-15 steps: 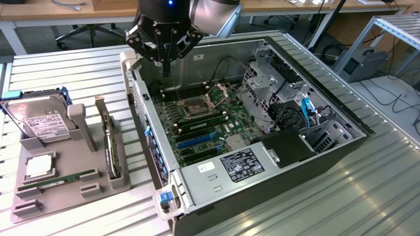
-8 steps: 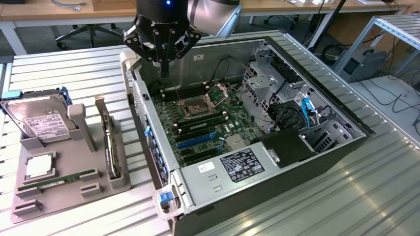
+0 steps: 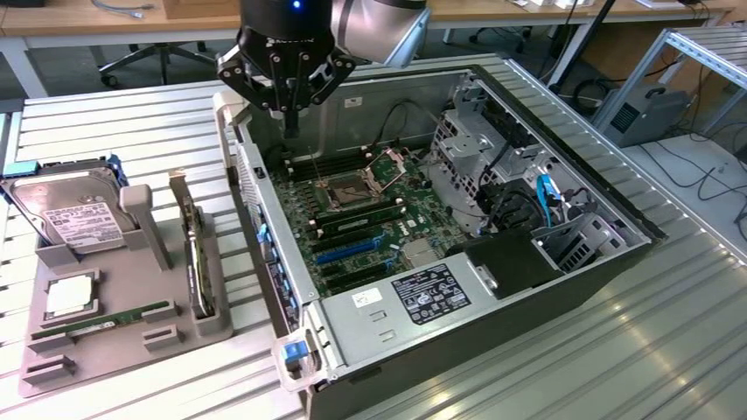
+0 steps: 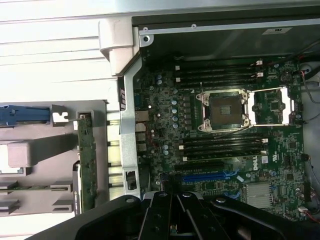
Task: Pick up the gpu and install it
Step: 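Reach for the gpu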
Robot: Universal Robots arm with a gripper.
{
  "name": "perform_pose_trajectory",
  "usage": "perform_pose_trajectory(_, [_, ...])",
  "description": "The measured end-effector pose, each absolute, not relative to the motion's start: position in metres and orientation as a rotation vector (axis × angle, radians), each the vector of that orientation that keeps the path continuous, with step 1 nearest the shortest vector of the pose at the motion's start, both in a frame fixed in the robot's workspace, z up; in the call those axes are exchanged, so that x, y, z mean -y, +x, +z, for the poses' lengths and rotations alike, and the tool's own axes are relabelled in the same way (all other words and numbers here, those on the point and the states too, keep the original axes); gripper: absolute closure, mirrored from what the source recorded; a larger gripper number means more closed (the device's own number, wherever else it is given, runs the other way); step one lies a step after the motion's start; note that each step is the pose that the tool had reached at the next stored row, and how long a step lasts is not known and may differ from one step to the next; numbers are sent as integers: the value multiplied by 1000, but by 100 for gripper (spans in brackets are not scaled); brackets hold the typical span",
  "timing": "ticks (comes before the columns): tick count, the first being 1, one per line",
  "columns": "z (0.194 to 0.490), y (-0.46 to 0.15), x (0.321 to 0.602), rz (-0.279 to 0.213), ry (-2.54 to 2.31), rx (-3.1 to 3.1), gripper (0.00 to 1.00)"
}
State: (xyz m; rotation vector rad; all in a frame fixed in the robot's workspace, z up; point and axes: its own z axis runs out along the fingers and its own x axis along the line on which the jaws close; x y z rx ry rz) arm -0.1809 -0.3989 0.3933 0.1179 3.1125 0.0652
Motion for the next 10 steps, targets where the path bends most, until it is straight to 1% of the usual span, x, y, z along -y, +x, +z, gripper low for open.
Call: perform_pose_trajectory(10, [393,-184,399,65,118,-3113,89])
